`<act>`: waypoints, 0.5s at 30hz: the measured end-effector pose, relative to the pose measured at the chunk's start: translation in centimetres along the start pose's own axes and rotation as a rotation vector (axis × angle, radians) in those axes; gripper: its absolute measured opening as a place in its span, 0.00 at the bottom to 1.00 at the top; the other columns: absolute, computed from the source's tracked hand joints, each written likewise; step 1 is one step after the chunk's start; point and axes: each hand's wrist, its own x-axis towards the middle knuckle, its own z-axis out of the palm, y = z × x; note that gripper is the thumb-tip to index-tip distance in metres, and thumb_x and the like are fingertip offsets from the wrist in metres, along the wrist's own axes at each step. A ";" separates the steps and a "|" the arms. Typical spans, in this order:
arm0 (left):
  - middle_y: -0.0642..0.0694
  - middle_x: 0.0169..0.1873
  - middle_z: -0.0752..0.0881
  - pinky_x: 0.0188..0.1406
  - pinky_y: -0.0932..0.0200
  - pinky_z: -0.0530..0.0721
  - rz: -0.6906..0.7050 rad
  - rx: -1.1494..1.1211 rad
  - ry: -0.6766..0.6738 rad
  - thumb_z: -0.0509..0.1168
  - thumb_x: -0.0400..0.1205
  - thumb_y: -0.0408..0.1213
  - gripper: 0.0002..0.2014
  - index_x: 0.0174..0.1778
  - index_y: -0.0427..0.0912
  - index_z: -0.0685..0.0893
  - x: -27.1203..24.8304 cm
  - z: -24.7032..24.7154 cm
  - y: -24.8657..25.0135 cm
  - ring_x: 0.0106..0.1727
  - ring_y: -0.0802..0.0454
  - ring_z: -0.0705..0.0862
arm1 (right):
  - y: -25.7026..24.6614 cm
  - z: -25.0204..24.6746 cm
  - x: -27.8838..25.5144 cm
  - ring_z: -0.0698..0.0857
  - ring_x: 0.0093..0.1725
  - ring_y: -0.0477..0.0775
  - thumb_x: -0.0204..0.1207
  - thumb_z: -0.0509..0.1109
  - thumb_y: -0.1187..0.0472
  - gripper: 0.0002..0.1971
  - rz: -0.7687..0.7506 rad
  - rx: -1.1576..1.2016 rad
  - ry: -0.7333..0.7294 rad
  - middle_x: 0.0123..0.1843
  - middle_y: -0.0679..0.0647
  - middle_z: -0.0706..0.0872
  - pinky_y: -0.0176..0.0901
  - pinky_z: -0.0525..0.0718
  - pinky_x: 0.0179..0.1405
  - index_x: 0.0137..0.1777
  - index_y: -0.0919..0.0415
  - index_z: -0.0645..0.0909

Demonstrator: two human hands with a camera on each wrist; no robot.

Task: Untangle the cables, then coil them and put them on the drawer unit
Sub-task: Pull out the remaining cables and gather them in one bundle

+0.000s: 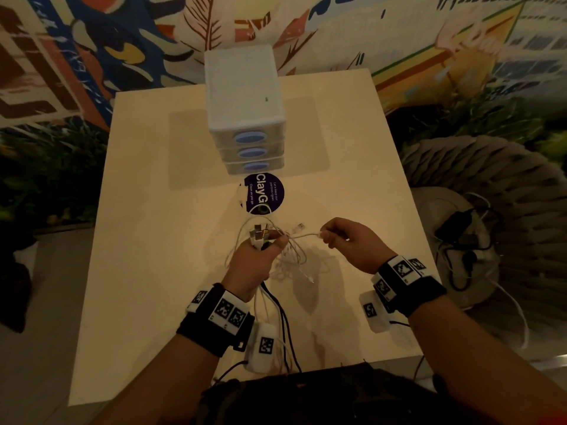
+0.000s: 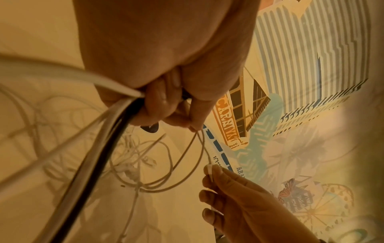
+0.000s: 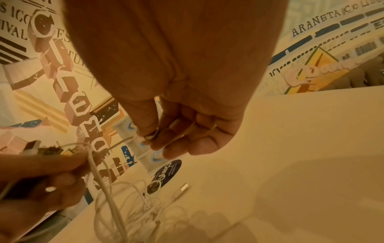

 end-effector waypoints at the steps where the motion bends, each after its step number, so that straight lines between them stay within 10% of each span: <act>1: 0.53 0.14 0.78 0.20 0.72 0.71 0.014 0.001 -0.010 0.72 0.85 0.40 0.06 0.55 0.43 0.90 -0.2 0.0 0.2 0.19 0.65 0.74 | 0.1 0.1 0.1 0.86 0.46 0.43 0.87 0.66 0.51 0.06 0.010 0.001 0.004 0.45 0.45 0.89 0.38 0.83 0.49 0.53 0.48 0.84; 5: 0.48 0.42 0.78 0.20 0.72 0.76 0.036 -0.046 -0.046 0.72 0.85 0.36 0.11 0.61 0.37 0.89 -0.6 0.2 0.6 0.17 0.68 0.74 | 0.2 0.5 0.0 0.86 0.46 0.36 0.86 0.69 0.54 0.06 -0.022 0.022 -0.003 0.47 0.40 0.90 0.26 0.79 0.46 0.56 0.47 0.87; 8: 0.40 0.22 0.82 0.16 0.57 0.77 0.003 -0.124 -0.082 0.73 0.84 0.34 0.10 0.61 0.40 0.90 -0.6 0.2 0.5 0.17 0.66 0.74 | 0.0 1.0 0.1 0.86 0.48 0.35 0.86 0.69 0.55 0.07 -0.048 0.021 -0.030 0.49 0.39 0.90 0.22 0.77 0.46 0.57 0.48 0.88; 15: 0.39 0.47 0.93 0.24 0.59 0.60 -0.002 -0.156 -0.048 0.72 0.84 0.47 0.09 0.44 0.48 0.94 0.2 -0.3 -0.7 0.20 0.55 0.61 | -1.3 1.4 0.0 0.84 0.41 0.31 0.86 0.69 0.59 0.07 -0.057 0.136 -0.079 0.44 0.41 0.88 0.24 0.79 0.45 0.58 0.55 0.88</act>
